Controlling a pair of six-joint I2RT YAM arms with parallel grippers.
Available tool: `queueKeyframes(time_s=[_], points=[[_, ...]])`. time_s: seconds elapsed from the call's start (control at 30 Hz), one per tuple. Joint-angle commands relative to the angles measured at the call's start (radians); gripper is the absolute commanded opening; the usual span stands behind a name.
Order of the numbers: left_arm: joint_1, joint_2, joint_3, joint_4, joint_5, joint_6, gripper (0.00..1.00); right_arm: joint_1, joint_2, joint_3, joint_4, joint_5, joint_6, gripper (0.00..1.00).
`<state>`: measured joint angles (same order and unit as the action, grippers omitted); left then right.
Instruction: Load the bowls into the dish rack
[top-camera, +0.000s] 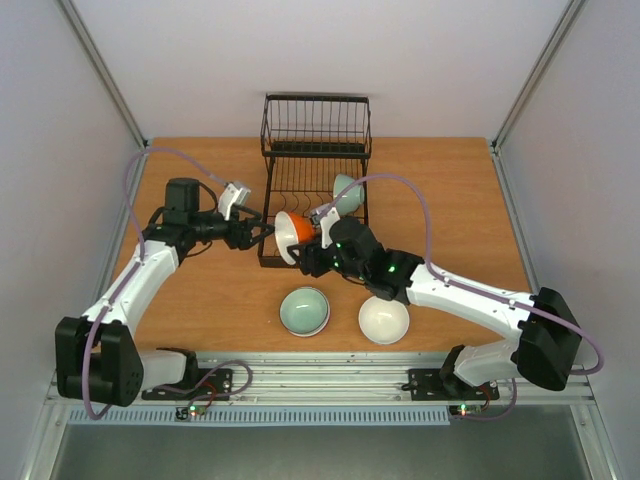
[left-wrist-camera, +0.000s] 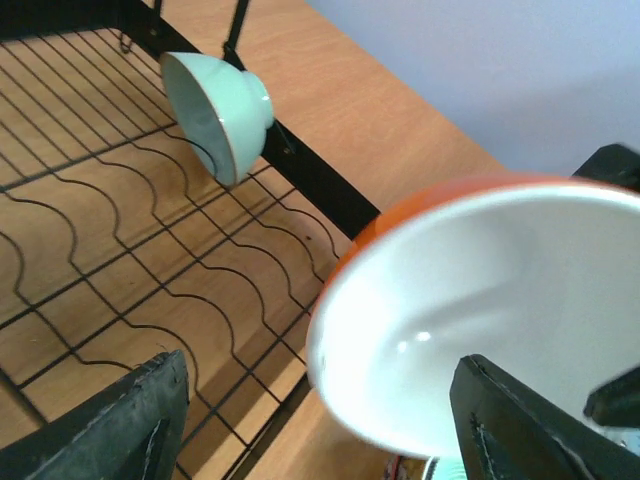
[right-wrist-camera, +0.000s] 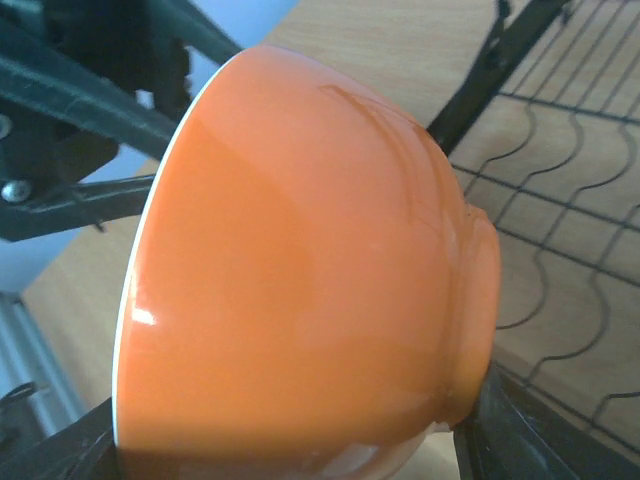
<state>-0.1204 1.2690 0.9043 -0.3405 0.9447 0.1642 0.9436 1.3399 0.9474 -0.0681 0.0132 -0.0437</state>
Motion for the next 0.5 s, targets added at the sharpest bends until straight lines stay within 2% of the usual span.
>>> queueKeyframes(time_s=[0.0, 0.17, 0.33, 0.47], points=[[0.019, -0.041, -0.021, 0.092, -0.096, -0.037, 0.72, -0.014, 0.016, 0.116, -0.081, 0.151, -0.077, 0.01], [0.043, -0.046, -0.028, 0.117, -0.144, -0.065, 0.72, -0.023, 0.116, 0.251, -0.204, 0.265, -0.13, 0.01], [0.054, -0.041, -0.028, 0.122, -0.145, -0.078, 0.71, -0.078, 0.251, 0.403, -0.323, 0.299, -0.136, 0.01], [0.058, -0.038, -0.028, 0.123, -0.138, -0.083, 0.71, -0.087, 0.383, 0.566, -0.44, 0.414, -0.165, 0.01]])
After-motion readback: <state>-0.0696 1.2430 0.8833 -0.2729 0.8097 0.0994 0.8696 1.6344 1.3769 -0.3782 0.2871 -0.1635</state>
